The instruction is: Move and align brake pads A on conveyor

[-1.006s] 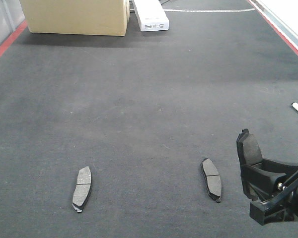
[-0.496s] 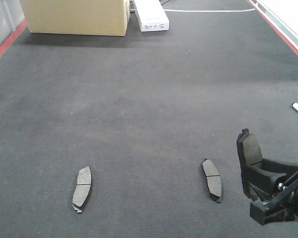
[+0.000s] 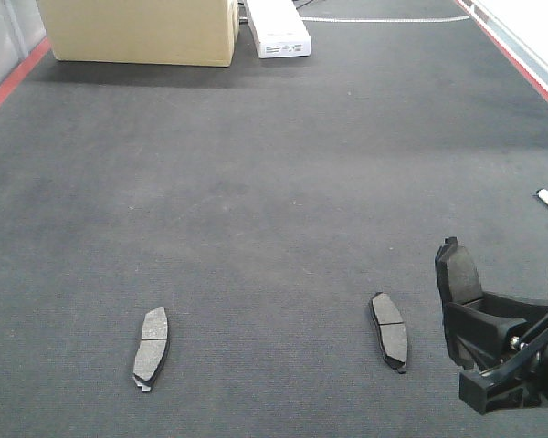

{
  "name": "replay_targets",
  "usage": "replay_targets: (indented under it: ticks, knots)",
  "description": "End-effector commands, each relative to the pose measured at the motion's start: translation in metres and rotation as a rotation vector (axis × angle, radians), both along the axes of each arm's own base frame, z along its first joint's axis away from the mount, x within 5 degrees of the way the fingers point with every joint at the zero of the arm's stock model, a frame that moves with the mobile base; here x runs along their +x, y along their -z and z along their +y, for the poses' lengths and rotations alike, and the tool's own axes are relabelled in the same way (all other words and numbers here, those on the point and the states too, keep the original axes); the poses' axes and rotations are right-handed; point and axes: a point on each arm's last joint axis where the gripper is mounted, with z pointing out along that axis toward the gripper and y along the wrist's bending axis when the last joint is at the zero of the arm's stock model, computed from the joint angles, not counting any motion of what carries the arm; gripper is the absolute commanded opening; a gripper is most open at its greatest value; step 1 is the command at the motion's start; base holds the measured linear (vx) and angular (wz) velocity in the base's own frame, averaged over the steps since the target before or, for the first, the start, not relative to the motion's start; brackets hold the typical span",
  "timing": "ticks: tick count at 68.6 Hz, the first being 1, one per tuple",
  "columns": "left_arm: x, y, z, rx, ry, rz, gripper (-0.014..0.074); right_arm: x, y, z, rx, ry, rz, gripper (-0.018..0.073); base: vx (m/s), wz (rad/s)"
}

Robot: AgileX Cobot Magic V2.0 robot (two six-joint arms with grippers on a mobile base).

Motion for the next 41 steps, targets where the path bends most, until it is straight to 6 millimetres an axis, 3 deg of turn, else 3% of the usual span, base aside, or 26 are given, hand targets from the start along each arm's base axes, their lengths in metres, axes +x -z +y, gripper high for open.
replay_targets:
  ticks: [1, 19, 41]
  knots:
    - [0.004, -0.016, -0.003, -0.028, 0.017, -0.122, 0.0093, 0.004, -0.019, 0.001, 0.042, 0.005, -0.12, 0.0029, 0.0, 0.0]
    - [0.009, -0.018, -0.008, -0.102, 0.023, -0.133, 0.0093, 0.004, -0.019, 0.001, 0.042, 0.005, -0.12, 0.0029, 0.0, 0.0]
    - [0.068, -0.009, -0.043, -0.138, 0.162, -0.03, 0.0098, 0.004, -0.019, 0.001, 0.042, 0.005, -0.12, 0.0029, 0.0, 0.0]
